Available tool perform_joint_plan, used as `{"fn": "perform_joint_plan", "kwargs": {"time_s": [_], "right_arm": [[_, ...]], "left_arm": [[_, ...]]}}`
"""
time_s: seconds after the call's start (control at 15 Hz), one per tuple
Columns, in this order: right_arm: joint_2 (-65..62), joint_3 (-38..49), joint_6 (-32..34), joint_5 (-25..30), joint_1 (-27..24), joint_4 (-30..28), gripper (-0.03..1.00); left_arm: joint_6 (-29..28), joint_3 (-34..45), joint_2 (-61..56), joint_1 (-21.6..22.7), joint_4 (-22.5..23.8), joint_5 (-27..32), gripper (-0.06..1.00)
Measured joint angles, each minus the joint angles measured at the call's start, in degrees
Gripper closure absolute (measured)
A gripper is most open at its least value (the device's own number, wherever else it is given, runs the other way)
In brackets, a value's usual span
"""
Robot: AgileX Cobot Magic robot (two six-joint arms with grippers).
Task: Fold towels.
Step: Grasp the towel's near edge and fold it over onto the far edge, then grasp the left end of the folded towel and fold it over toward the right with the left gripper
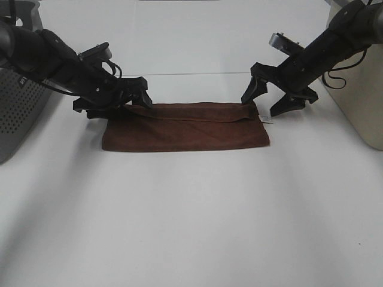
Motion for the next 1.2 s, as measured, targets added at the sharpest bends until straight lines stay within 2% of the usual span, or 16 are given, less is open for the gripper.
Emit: {"fn": "perform_joint_plan", "kwargs": {"time_s": [0.27, 0.4, 0.53, 0.67, 0.93, 1.2], "right_arm": [[0.00, -0.06, 0.06, 5.73, 0.00, -0.29, 0.15], [0.00, -0.06, 0.97, 8.65, 0.00, -1.26, 0.15], [0.00, -0.17, 2.01, 11.46, 0.00, -1.55, 0.15], [0.00, -0.17, 2.06, 13.29, 0.00, -1.83, 0.15], [0.00, -0.17, 2.46, 15.70, 0.00, -1.95, 0.15], [-0.52, -0.17, 2.92, 16.96, 0.00, -2.41, 0.15]], "left_arm": [[0.06, 0.00, -3.50, 0.23, 9.68, 4.81, 0.10], [-1.95, 0.00, -4.13, 0.80, 10.83, 8.19, 0.10], [-5.10, 0.00, -4.13, 3.61, 11.12, 11.17, 0.09], [-6.76, 0.00, -4.13, 5.96, 9.28, 11.23, 0.09], [-7.05, 0.00, -2.81, 6.30, 6.07, 11.12, 0.09], [-4.58, -0.34, 0.40, 6.13, -2.75, 10.89, 0.11]]}}
